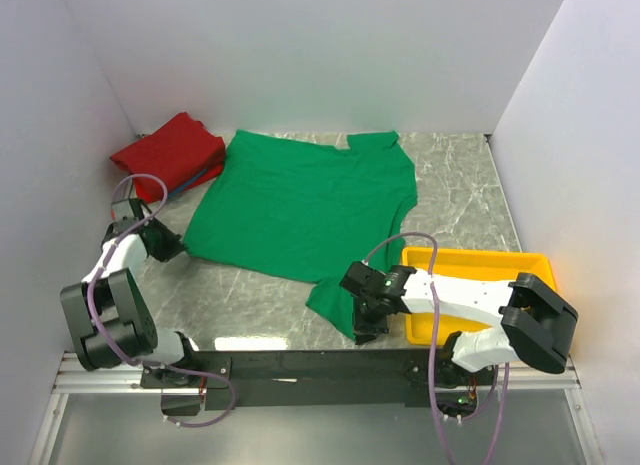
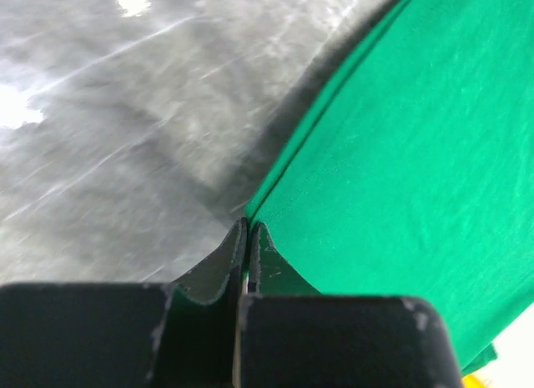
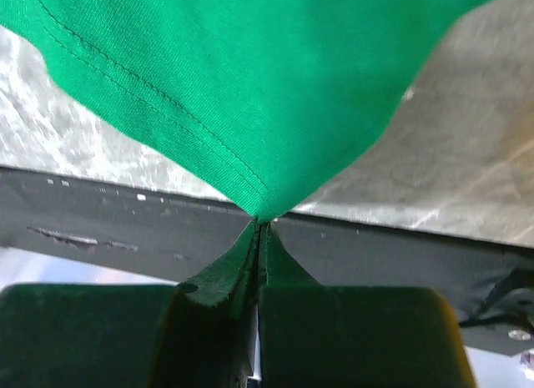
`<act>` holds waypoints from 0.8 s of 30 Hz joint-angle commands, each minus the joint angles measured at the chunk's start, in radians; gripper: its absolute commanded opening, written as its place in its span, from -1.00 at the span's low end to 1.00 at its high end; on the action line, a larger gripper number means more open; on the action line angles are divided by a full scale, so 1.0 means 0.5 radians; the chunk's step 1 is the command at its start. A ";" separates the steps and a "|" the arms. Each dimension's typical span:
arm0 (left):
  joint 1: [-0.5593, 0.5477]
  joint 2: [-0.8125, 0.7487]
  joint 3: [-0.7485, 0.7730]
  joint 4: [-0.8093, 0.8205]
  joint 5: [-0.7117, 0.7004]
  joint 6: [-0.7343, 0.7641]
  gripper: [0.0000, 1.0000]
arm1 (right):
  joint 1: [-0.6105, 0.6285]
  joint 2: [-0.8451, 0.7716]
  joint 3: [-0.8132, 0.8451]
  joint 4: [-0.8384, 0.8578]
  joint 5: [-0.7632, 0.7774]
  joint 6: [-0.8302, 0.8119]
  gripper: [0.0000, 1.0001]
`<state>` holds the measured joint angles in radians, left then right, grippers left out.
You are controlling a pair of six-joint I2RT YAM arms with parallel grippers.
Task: Fold and stack the t-shirts
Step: Flatten the tshirt out, then fold the tshirt
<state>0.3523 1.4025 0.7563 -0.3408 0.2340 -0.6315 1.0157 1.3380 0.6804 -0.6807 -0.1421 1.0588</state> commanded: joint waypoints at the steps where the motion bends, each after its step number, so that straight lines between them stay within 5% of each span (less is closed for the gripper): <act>1: 0.059 -0.169 -0.049 -0.051 -0.094 -0.050 -0.99 | 0.039 -0.068 0.063 -0.123 -0.059 0.030 -1.00; 12: 0.127 -0.412 -0.117 -0.162 -0.217 0.045 -0.99 | 0.122 -0.019 0.455 -0.488 0.081 0.027 -1.00; 24: 0.004 -0.035 0.147 -0.113 -0.131 0.125 -0.99 | -0.254 0.205 0.848 -0.620 0.281 -0.240 -1.00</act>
<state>0.3805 1.3464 0.7528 -0.4198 0.1596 -0.5945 0.9455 1.4197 1.0431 -0.9596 -0.0505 0.9947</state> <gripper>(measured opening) 0.025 0.007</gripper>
